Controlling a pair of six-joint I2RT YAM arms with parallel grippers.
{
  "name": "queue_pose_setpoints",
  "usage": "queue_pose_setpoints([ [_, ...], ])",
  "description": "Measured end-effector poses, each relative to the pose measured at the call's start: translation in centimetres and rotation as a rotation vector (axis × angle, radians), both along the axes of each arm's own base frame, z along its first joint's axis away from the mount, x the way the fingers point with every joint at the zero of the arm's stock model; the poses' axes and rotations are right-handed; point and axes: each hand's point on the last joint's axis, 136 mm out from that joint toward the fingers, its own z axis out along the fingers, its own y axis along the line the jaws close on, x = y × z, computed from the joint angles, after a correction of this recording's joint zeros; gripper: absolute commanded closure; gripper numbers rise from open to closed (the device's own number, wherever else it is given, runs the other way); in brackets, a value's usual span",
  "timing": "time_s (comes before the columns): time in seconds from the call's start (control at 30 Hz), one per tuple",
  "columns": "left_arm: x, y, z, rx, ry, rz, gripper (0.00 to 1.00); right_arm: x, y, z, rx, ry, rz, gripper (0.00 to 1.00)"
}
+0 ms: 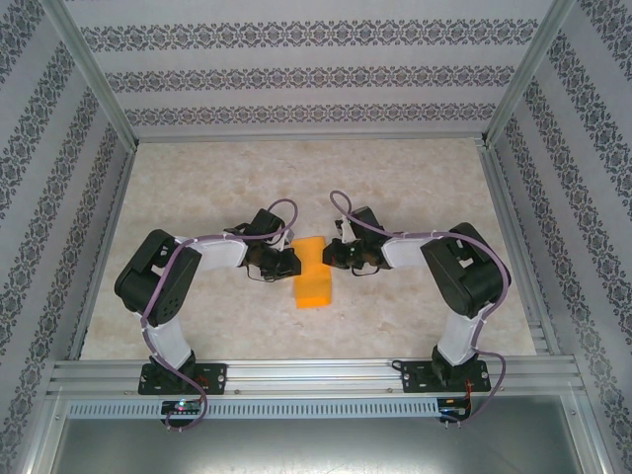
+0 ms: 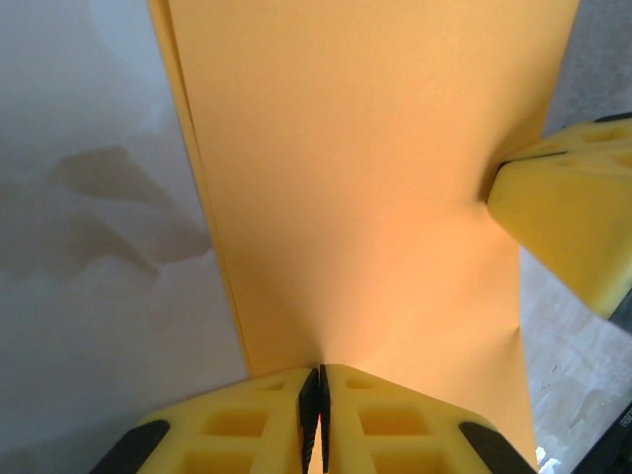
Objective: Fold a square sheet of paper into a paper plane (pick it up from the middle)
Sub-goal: Fold the square sheet of paper in half at the center of the table.
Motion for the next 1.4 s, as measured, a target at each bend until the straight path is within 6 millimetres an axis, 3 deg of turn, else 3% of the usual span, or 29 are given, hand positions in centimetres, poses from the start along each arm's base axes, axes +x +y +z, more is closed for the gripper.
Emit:
queue_pose_setpoints([
  [0.2, 0.0, 0.0, 0.0, 0.001, -0.004, -0.007, 0.83, 0.8, -1.1, 0.5, -0.022, -0.020, -0.039, 0.95],
  [0.47, 0.0, 0.0, 0.0, 0.003, -0.004, -0.010, 0.83, 0.8, 0.8, 2.1, 0.009, -0.060, -0.013, 0.95],
  [0.73, 0.0, 0.0, 0.0, 0.008, -0.010, -0.018, 0.84, 2.0, 2.1, 0.1, 0.018, -0.045, -0.003, 0.95],
  [1.1, -0.1, 0.1, 0.0, 0.012, -0.016, -0.026, 0.84, 2.6, 1.5, 0.0, 0.014, -0.059, -0.003, 0.96],
  [1.4, -0.1, 0.1, 0.0, 0.013, -0.019, -0.030, 0.84, 4.2, -0.5, 0.1, 0.014, -0.062, -0.057, 0.96],
])
